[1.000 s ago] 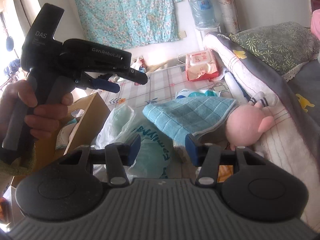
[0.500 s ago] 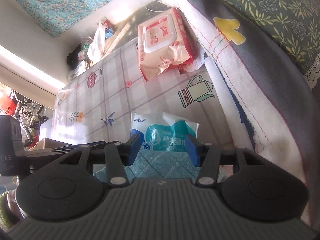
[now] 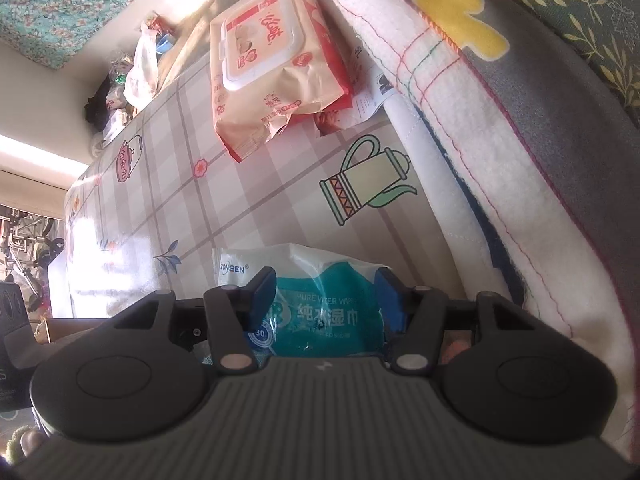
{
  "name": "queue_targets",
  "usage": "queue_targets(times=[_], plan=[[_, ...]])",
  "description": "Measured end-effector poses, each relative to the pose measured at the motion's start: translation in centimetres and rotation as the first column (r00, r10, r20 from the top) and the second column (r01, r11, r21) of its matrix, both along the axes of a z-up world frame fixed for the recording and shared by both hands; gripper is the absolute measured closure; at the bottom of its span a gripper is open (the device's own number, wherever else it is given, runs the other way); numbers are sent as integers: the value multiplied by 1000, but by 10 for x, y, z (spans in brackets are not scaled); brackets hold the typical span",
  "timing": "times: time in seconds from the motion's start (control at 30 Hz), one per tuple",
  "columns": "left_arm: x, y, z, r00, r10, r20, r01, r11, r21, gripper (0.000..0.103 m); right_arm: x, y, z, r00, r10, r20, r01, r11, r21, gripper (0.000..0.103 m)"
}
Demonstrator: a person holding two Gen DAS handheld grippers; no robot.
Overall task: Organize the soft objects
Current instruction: 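Grasp the blue-and-white ZONSEN wet-wipes pack with the right tool and lift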
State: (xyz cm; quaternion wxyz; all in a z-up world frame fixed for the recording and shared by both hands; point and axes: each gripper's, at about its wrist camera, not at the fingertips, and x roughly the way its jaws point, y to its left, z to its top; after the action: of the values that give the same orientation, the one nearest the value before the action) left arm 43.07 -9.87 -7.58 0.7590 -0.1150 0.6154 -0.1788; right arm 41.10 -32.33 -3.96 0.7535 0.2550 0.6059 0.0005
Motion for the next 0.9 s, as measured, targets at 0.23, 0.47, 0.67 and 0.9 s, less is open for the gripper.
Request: queue_targets(times=[0.23, 0.47, 0.67, 0.9], plan=[[-2, -1, -2, 1000, 2, 9, -2, 1000, 2, 51, -6, 1, 9, 999, -21, 35, 22, 999, -27, 46], [-3, -4, -3, 1000, 0, 14, 0, 1000, 9, 50, -7, -12, -5, 999, -44, -18, 43, 998, -42, 39], [-3, -5, -2, 1000, -5, 11, 5, 1000, -1, 54, 3, -6, -25, 998, -16, -63, 21, 997, 80, 39], [-1, -6, 7, 1000, -2, 31, 2, 1000, -11, 54, 35, 12, -17, 1000, 26, -8, -25, 996, 86, 37]])
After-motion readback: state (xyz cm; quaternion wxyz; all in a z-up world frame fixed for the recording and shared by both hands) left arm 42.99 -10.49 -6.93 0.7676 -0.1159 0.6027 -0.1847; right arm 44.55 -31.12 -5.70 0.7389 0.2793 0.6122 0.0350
